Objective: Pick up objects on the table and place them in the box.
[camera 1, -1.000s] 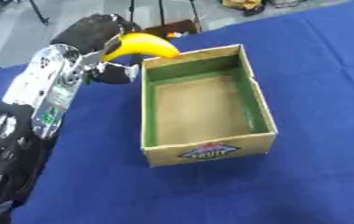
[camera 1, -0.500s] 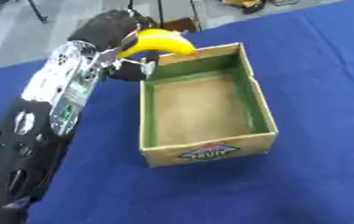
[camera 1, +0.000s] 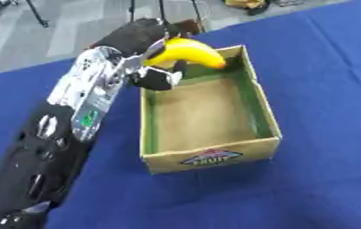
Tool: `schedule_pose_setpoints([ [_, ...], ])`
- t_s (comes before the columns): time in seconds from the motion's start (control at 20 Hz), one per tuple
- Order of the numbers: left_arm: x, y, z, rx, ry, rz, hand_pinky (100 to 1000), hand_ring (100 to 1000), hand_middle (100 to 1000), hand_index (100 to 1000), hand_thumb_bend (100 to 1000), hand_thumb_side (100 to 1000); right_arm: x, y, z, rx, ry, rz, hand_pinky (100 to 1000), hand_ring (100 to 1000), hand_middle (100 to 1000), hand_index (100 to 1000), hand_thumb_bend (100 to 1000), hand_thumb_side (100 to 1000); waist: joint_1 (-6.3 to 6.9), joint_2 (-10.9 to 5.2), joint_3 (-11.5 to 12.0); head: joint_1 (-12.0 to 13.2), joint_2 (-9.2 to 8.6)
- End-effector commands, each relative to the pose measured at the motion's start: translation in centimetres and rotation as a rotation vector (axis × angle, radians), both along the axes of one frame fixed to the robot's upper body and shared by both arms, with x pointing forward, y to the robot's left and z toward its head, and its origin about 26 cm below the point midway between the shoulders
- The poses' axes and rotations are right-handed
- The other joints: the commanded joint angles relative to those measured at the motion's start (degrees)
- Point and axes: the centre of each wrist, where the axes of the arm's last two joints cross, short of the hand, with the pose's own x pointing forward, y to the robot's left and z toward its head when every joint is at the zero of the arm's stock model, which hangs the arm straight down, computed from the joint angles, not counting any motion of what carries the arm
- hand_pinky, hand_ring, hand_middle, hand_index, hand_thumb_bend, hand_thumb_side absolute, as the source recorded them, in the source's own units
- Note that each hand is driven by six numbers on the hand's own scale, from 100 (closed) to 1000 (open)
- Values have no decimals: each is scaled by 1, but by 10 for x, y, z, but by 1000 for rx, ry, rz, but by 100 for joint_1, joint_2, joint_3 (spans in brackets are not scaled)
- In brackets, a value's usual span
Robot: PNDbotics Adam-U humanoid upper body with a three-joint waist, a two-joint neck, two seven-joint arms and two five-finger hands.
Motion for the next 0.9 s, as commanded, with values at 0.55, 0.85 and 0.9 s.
schedule_pose_setpoints([
  [0.55,9,-14,-10,-21,54,-26,103,378,520,658,100,329,-3,6,12,16,-57,23,772,852,600,883,100,877,22,-19,-205,164,-197],
  [0.85,13,-18,-20,-17,80,-28,110,386,544,673,100,336,-3,6,12,17,-58,24,772,852,599,884,100,878,36,-7,-219,168,-196],
  [0.9,14,-19,-22,-15,84,-29,112,387,550,676,100,338,-3,6,12,17,-58,24,773,852,599,884,100,877,36,-6,-220,167,-195],
])
